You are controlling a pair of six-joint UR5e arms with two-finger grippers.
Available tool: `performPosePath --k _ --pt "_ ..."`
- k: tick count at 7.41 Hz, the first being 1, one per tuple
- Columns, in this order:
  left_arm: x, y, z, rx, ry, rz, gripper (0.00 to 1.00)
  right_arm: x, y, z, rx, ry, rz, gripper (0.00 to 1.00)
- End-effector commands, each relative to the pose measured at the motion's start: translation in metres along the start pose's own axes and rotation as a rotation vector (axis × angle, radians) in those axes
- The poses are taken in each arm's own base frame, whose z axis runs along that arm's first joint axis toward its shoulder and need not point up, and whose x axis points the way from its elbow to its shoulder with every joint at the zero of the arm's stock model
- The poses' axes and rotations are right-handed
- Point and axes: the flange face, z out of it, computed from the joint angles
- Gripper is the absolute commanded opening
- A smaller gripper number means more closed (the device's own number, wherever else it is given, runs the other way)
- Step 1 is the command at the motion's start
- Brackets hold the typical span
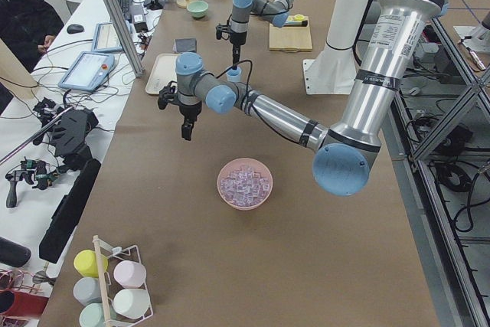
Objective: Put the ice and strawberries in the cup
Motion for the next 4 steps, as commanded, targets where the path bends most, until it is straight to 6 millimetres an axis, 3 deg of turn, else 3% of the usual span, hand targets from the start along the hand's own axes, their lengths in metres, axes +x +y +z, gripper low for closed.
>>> performPosePath --k 1,2,3,4 --pt "-0.035 -0.009 -0.022 -0.007 -0.044 0.013 0.97 0.056 -0.044 -0.034 -0.028 -0.022 0.03 1.0" --pt "-0.072 -0.021 -0.052 -0.034 -0.091 0.045 0.97 0.151 -0.062 -0.057 -0.057 -0.028 -0.024 1.0" --pt "-0.118 -0.027 -0.085 -0.044 -0.12 0.067 0.97 0.261 -0.073 -0.082 -0.07 -0.009 -0.058 1.0" --pt "-0.151 -0.024 -0.108 -0.07 -0.092 0.067 0.97 0.358 -0.093 -0.115 -0.073 0.002 -0.066 1.0"
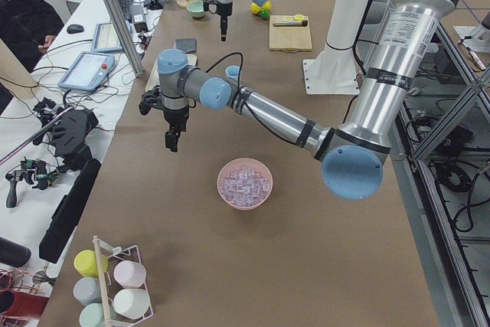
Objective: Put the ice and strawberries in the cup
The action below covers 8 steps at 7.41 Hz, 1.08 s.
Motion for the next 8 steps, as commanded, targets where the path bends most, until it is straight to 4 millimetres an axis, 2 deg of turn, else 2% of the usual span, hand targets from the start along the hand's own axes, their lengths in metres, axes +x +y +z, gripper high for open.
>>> performPosePath --k 1,2,3,4,5,6,7,8 --pt "-0.088 0.015 -0.044 -0.029 0.045 0.02 0.97 0.218 0.001 -0.071 -0.018 0.016 -0.085 1.0" --pt "-0.131 0.022 -0.052 -0.043 0.04 0.054 0.97 0.317 0.021 -0.093 -0.026 0.046 -0.139 1.0" --pt "-0.162 0.036 -0.058 -0.083 0.041 0.066 0.97 0.396 0.042 -0.117 -0.045 0.085 -0.168 1.0" --pt "-0.196 0.08 -0.034 -0.129 0.047 0.104 0.97 0.459 0.061 -0.153 -0.073 0.118 -0.191 1.0" --pt "-0.205 0.093 -0.026 -0.124 0.047 0.102 0.97 0.505 0.075 -0.184 -0.117 0.138 -0.217 1.0" --pt "-0.21 0.099 -0.02 -0.135 0.042 0.028 0.97 0.537 0.088 -0.207 -0.151 0.168 -0.235 1.0" --pt "-0.22 0.105 -0.007 -0.131 0.036 -0.049 0.97 0.55 0.096 -0.216 -0.154 0.183 -0.231 1.0" --pt "-0.232 0.111 0.009 -0.105 0.012 -0.056 0.97 0.555 0.106 -0.218 -0.152 0.185 -0.222 1.0"
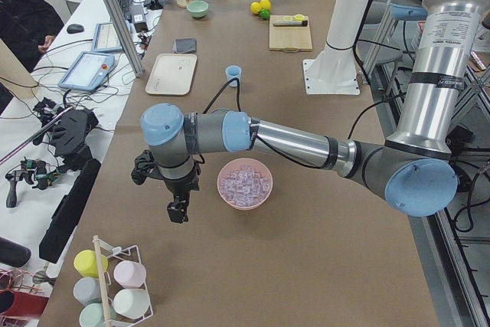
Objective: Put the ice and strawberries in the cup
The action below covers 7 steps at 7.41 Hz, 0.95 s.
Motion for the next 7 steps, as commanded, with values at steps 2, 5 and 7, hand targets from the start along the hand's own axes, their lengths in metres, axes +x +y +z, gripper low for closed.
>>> performPosePath --k 2,5,7 --pt "-0.018 0.012 0.03 0.045 -0.024 -0.013 0.97 0.02 0.029 0.001 -0.037 0.051 0.01 1.0" --pt "-0.011 0.01 0.027 0.048 -0.013 -0.081 0.97 0.026 0.049 0.017 -0.065 0.035 0.052 1.0" --pt "0.005 0.004 0.03 0.043 -0.009 -0.1 0.98 0.027 0.057 0.022 -0.073 0.029 0.06 1.0"
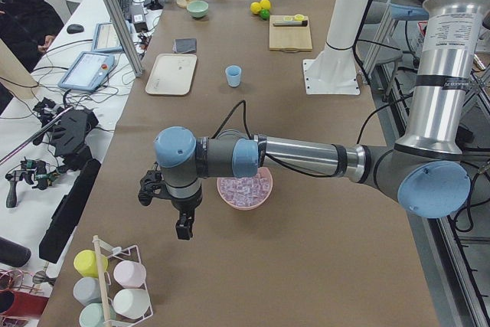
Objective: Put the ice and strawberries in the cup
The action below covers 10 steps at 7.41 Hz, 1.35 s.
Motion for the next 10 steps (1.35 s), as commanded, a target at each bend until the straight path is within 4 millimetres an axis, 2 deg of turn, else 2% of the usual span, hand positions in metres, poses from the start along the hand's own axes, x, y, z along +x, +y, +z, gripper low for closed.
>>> performPosePath --k 1,2,4,8,10 --pt "0.01 -0.006 -0.003 0.005 -0.001 -0.008 0.97 0.002 0.009 0.008 -0.013 -0.006 0.012 1.0" --pt "0.012 -0.007 -0.003 0.005 0.002 -0.003 0.97 0.001 0.009 0.006 -0.01 -0.005 0.011 1.0" --pt "0.041 -0.013 0.026 -0.045 0.019 0.009 0.97 0.002 0.01 0.008 -0.014 -0.006 0.012 1.0" --pt "0.042 -0.012 0.026 -0.045 0.014 0.013 0.97 0.003 0.016 0.013 -0.021 -0.011 0.02 1.0" --pt "0.046 -0.011 0.019 -0.032 0.01 0.027 0.97 0.005 0.018 0.016 -0.027 -0.011 0.022 1.0"
